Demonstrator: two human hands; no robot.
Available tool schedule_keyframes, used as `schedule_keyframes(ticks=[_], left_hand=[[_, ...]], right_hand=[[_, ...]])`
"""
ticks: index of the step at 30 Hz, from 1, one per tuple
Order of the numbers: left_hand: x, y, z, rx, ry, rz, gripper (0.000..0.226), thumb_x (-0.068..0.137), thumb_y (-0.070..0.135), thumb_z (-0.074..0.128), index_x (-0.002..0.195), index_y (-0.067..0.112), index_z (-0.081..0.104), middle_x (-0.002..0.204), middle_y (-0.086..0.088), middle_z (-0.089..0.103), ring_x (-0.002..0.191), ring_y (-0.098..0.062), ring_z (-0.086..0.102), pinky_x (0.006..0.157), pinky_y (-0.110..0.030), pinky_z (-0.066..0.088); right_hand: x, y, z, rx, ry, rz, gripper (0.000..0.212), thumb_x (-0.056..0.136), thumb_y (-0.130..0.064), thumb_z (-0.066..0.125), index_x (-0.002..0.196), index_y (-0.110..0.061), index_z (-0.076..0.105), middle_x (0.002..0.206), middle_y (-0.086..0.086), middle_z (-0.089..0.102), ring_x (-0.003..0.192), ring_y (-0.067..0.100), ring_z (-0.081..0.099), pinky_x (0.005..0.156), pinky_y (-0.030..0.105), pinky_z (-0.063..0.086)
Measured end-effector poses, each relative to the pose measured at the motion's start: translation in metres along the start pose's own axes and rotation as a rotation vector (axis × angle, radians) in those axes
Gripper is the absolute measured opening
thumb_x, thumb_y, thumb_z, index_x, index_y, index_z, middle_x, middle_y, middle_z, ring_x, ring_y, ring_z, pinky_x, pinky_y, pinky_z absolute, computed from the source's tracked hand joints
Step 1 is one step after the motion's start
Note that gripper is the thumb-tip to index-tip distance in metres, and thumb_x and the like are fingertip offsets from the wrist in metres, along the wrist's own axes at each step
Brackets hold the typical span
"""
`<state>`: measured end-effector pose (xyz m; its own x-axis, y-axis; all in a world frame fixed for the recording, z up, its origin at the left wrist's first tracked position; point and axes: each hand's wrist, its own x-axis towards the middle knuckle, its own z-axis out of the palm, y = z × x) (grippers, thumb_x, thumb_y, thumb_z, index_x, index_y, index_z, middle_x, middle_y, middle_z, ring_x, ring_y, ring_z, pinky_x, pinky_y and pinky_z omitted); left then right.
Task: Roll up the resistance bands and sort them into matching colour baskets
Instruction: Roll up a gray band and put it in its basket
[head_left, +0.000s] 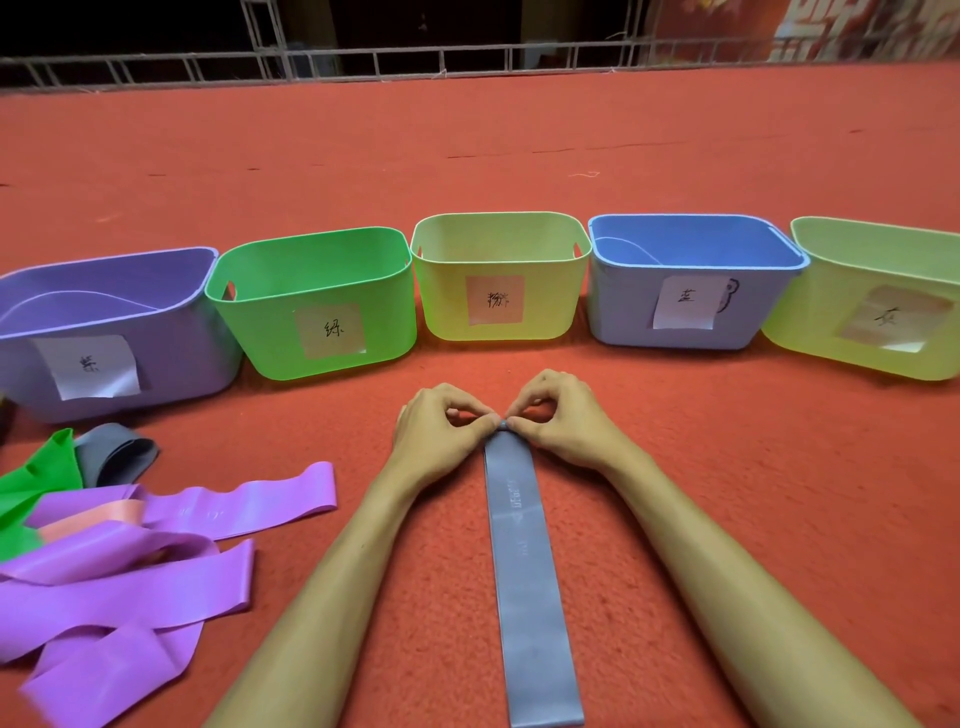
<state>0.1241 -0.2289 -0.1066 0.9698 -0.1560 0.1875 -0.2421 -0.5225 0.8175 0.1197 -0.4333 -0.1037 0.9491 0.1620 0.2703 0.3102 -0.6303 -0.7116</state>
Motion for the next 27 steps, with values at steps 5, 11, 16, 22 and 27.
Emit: schedule_keyframes(ticks=[5, 11, 16, 22, 27], left_hand=[[-0.0008, -0.0015, 0.0000, 0.006, -0.002, 0.028, 0.024, 0.062, 0.060, 0.072, 0.078, 0.044, 0.080, 0.094, 0.023, 0.071, 0.088, 0.004, 0.069, 0.090, -0.043, 0.057], [-0.0007, -0.0047, 0.0004, 0.006, 0.001, 0.058, 0.026, 0.062, 0.059, 0.074, 0.077, 0.038, 0.081, 0.092, 0.019, 0.072, 0.087, 0.001, 0.070, 0.085, -0.042, 0.059], [-0.0001, -0.0054, 0.0016, 0.010, 0.026, 0.109, 0.017, 0.067, 0.053, 0.076, 0.077, 0.038, 0.080, 0.085, 0.019, 0.073, 0.083, -0.003, 0.069, 0.078, -0.040, 0.060], [-0.0016, -0.0058, 0.0009, 0.012, 0.020, 0.112, 0.010, 0.069, 0.043, 0.079, 0.078, 0.038, 0.080, 0.086, 0.019, 0.072, 0.082, -0.002, 0.068, 0.078, -0.037, 0.060], [-0.0015, -0.0054, -0.0002, -0.009, -0.019, 0.079, 0.009, 0.071, 0.041, 0.078, 0.078, 0.037, 0.081, 0.082, 0.017, 0.073, 0.073, 0.002, 0.064, 0.070, -0.025, 0.048]], right_hand=[[-0.0009, -0.0004, -0.0020, 0.014, -0.021, -0.022, 0.019, 0.080, -0.020, 0.085, 0.079, -0.036, 0.075, 0.098, -0.005, 0.067, 0.092, -0.004, 0.059, 0.077, 0.003, 0.041], [-0.0006, 0.0019, -0.0028, 0.011, -0.063, -0.052, 0.015, 0.081, -0.021, 0.084, 0.085, -0.033, 0.077, 0.099, -0.004, 0.067, 0.099, 0.003, 0.057, 0.080, 0.004, 0.039], [-0.0014, 0.0053, 0.0003, 0.010, -0.018, -0.048, 0.017, 0.082, -0.027, 0.083, 0.077, -0.041, 0.075, 0.095, -0.014, 0.069, 0.100, 0.006, 0.058, 0.087, 0.019, 0.039], [-0.0018, 0.0032, 0.0017, 0.016, 0.022, -0.082, 0.008, 0.078, -0.021, 0.086, 0.079, -0.028, 0.082, 0.092, -0.012, 0.071, 0.095, -0.003, 0.060, 0.082, 0.004, 0.036], [-0.0010, 0.0050, 0.0017, 0.036, -0.011, -0.078, 0.010, 0.076, -0.021, 0.088, 0.078, -0.028, 0.081, 0.093, -0.011, 0.072, 0.095, 0.003, 0.065, 0.084, 0.004, 0.037]])
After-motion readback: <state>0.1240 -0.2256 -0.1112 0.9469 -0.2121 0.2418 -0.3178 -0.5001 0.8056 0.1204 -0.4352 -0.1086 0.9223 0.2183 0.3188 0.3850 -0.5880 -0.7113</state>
